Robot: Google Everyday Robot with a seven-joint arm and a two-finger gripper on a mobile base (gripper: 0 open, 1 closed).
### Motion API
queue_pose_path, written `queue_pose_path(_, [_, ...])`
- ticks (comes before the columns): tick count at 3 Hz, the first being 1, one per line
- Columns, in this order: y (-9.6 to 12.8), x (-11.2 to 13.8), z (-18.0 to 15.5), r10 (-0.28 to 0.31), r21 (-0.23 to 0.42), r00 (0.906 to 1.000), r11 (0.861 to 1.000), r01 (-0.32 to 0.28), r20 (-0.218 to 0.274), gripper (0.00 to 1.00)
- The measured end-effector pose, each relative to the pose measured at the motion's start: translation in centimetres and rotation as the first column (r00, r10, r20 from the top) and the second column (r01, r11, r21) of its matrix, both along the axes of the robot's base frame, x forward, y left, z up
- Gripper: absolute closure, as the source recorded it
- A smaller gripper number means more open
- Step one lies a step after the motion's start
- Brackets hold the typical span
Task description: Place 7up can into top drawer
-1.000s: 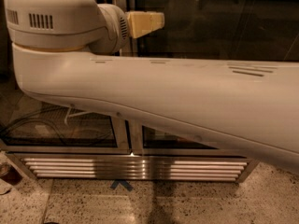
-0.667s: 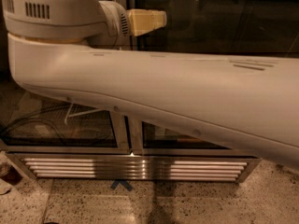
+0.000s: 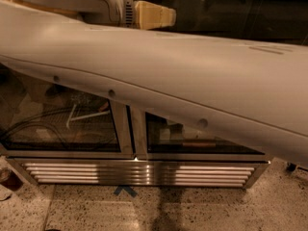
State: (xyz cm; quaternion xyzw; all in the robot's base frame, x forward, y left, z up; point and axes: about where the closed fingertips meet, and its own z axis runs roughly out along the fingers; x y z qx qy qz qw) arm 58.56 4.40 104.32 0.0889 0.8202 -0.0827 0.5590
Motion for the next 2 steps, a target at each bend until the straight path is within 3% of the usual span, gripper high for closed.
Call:
queue_pose_path(1, [-0.44,-0.8,0.65,-0.02,0.021,0.9998,1.0,0.02,-0.005,0.0])
queue_pose_path(2, [-0.13,-1.73,0.59,-0.024,0.064,0.9988,0.998,0.027,-0.043,0.0])
